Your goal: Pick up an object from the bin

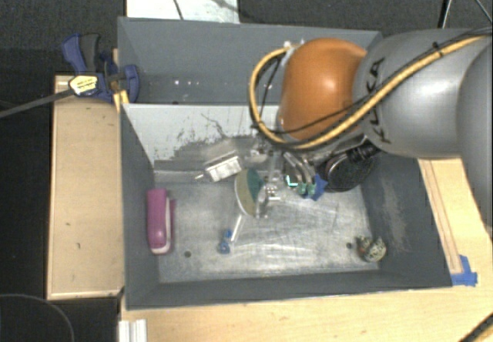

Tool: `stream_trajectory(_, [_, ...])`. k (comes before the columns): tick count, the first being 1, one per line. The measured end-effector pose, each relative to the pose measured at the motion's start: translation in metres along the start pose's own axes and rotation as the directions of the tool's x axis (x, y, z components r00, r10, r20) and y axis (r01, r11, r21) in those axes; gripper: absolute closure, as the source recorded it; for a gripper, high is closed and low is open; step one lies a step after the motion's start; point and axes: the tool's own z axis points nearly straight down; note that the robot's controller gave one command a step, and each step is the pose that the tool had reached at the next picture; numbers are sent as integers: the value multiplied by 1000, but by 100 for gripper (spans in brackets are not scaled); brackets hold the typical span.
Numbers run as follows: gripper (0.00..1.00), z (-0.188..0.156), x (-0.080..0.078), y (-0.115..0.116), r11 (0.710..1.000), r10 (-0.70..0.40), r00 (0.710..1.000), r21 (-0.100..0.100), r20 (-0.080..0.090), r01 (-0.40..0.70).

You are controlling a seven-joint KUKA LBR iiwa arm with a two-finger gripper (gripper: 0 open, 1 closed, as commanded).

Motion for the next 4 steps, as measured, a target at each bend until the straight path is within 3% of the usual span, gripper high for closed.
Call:
stream_trajectory(1, [0, 46, 9, -58, 998, 60, 998, 3, 1, -60])
stream_trajectory(2, [0, 58, 0, -119, 988, 154, 988, 2, 6, -154])
stream_trajectory(3, [0, 97, -22, -173, 996, 89, 996, -5, 11, -89])
stream_trajectory(4, [100, 93, -25, -172, 996, 89, 996, -2, 21, -89])
